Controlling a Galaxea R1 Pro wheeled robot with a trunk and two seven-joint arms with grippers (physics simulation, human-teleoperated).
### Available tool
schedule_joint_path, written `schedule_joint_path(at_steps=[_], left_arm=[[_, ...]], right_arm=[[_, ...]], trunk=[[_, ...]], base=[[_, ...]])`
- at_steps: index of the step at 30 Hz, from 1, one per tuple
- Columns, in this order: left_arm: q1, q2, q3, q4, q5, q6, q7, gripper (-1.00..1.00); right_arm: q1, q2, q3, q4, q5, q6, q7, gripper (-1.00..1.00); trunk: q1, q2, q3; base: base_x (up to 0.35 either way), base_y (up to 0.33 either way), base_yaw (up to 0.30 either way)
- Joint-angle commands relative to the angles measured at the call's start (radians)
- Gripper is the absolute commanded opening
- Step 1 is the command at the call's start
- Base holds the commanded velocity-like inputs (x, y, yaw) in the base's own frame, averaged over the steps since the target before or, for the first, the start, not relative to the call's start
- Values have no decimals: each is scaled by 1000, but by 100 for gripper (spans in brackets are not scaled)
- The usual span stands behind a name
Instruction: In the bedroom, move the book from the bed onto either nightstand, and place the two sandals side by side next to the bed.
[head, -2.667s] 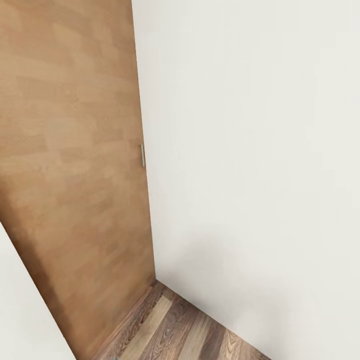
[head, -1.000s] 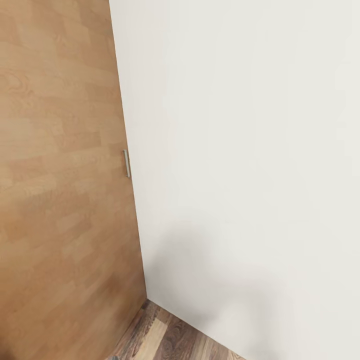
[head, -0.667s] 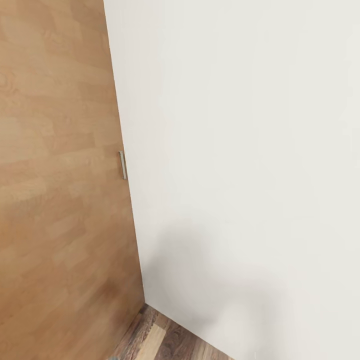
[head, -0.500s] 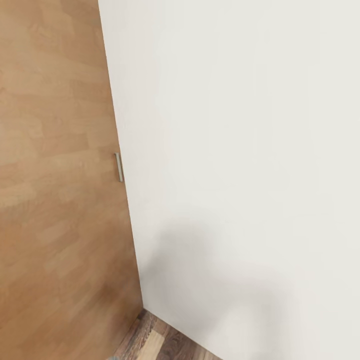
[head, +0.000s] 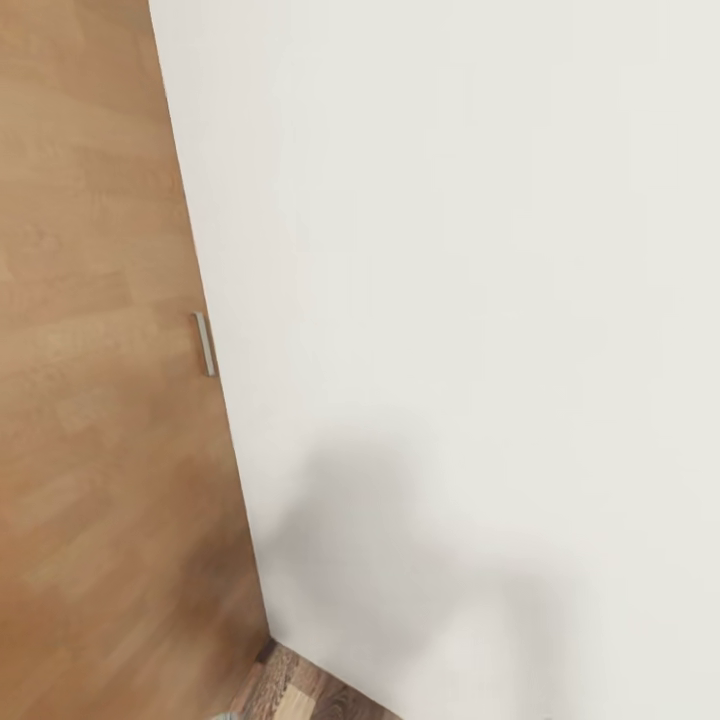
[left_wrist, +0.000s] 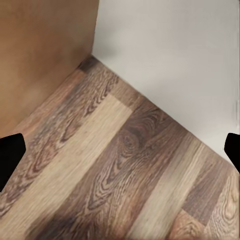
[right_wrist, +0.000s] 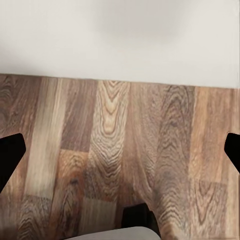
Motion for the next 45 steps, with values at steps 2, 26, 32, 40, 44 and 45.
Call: schedule_joint_path(at_steps=[2,26,32,40,44,45], left_arm=[[0,0,1,1,10,-2,-8,100],[0,0,2,1,10,-2,-8,100],[0,0,2,1,10,-2,-8,100],[0,0,3,1,10,-2,-8,100],[0,0,3,1,10,-2,-8,100],[0,0,2,1,10,-2,-8,100]], right_arm=[[0,-1,5,0,-10,-3,1,100],[0,-1,5,0,-10,-4,2,100],[0,-1,5,0,-10,-3,0,100],[0,-1,6,0,-10,-3,-2,100],[0,-1,5,0,-10,-3,-3,100],[0,-1,6,0,-10,-3,-3,100]], trunk=[[0,0,-1],[0,0,-1],[0,0,-1],[0,0,-1],[0,0,-1],[0,0,-1]], base=[[9,0,-267],[24,23,-282],[150,140,-283],[15,13,-283],[1,1,-283],[0,0,-283]])
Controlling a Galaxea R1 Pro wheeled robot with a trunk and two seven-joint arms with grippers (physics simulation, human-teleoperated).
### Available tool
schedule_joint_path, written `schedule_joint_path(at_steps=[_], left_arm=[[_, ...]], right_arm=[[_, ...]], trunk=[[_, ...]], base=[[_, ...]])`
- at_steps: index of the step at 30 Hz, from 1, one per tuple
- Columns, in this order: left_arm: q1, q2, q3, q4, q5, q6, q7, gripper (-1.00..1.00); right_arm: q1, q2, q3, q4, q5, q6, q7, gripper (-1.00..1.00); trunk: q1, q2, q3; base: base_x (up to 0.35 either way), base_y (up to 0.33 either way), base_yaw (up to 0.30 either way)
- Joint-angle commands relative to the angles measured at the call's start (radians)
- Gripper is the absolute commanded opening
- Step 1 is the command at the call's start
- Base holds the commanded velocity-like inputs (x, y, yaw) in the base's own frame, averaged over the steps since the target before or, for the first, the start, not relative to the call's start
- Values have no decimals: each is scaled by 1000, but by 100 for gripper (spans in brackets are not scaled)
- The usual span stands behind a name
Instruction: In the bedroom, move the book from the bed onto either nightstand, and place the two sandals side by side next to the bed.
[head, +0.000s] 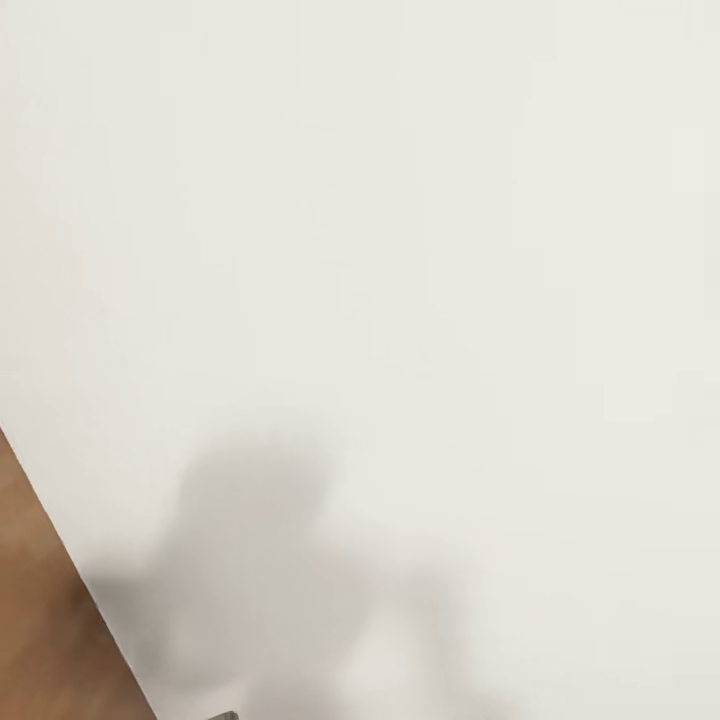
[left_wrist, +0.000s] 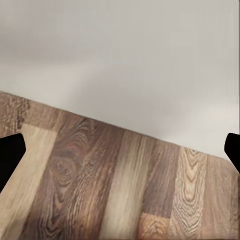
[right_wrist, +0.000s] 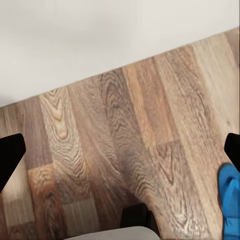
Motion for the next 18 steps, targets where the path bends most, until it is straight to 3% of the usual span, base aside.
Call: schedule_joint_path(at_steps=[1,7,18], left_arm=[[0,0,2,1,10,-2,-8,100],[0,0,2,1,10,-2,-8,100],[0,0,2,1,10,-2,-8,100]], right_arm=[[0,-1,5,0,-10,-3,1,100],[0,-1,4,0,-10,-3,2,100],[0,-1,4,-1,-10,-4,4,100]], trunk=[[0,0,-1],[0,0,-1],[0,0,-1]], base=[[0,0,-283],[15,15,-283],[111,144,-283]])
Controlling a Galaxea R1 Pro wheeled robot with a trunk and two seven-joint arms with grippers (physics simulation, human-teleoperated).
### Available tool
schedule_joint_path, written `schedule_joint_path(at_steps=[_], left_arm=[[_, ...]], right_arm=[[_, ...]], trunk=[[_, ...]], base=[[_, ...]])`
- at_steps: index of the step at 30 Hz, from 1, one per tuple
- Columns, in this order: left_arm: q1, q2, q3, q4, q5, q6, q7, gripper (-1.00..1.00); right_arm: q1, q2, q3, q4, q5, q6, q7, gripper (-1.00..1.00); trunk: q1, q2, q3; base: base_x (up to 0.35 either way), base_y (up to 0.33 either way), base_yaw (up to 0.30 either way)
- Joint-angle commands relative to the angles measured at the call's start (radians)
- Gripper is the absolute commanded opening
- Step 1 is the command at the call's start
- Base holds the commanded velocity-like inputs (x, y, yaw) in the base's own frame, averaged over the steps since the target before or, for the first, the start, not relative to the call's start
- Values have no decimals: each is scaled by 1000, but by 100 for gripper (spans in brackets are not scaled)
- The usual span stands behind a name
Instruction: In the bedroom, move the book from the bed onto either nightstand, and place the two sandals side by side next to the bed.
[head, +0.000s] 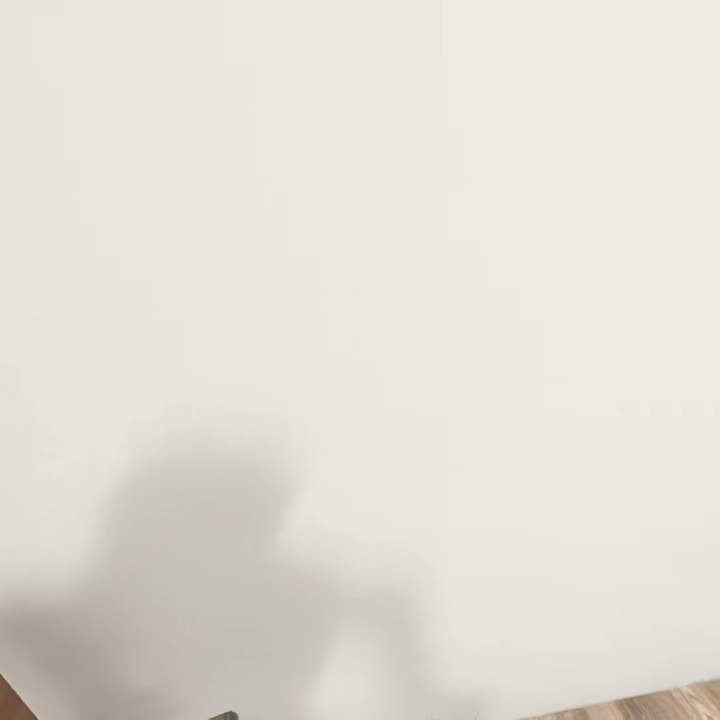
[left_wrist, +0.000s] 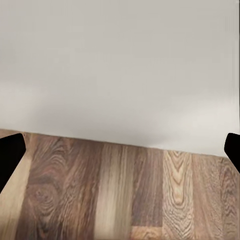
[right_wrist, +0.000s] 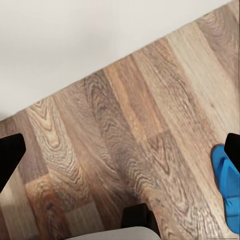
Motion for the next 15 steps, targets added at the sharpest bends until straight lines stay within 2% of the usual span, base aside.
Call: schedule_joint_path(at_steps=[1,15], left_arm=[[0,0,2,1,10,-2,-8,100],[0,0,2,1,10,-2,-8,100]], right_arm=[[0,-1,5,0,-10,-3,1,100],[0,-1,5,-1,-10,-3,1,100]], trunk=[[0,0,-1],[0,0,-1]], base=[[27,35,-283],[4,5,-283]])
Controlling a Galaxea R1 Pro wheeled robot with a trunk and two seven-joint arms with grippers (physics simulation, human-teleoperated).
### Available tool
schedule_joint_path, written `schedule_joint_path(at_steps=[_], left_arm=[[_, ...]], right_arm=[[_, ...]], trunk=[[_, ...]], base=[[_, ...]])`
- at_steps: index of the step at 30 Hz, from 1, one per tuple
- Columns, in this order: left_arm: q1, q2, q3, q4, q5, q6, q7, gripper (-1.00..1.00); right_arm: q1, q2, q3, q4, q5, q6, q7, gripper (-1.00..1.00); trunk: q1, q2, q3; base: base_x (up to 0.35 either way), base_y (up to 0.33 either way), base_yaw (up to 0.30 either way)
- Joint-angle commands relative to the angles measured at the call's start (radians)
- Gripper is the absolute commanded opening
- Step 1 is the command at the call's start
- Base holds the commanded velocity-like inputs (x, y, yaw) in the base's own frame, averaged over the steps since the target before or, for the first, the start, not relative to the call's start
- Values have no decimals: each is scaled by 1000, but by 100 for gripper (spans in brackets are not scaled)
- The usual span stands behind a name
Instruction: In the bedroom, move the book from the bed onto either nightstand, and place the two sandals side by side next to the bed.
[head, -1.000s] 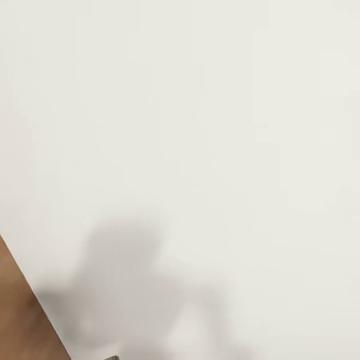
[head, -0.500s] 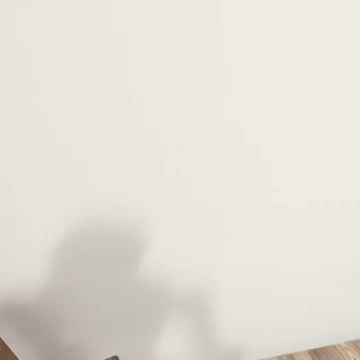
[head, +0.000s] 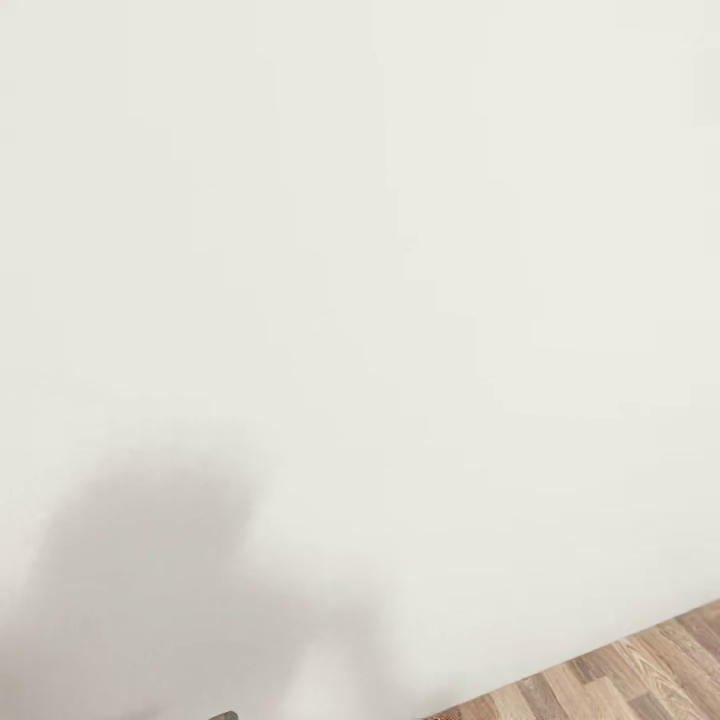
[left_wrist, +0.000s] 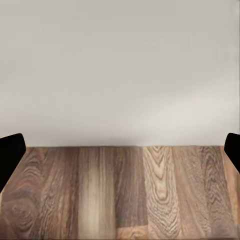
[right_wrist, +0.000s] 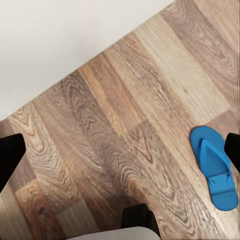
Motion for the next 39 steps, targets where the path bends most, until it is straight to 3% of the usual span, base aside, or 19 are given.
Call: schedule_joint_path(at_steps=[1,39], left_arm=[[0,0,2,1,10,-2,-8,100],[0,0,2,1,10,-2,-8,100]], right_arm=[[0,-1,5,0,-10,-3,1,100],[0,-1,5,0,-10,-3,1,100]], trunk=[[0,0,-1],[0,0,-1]], base=[[0,0,-283],[0,0,-283]])
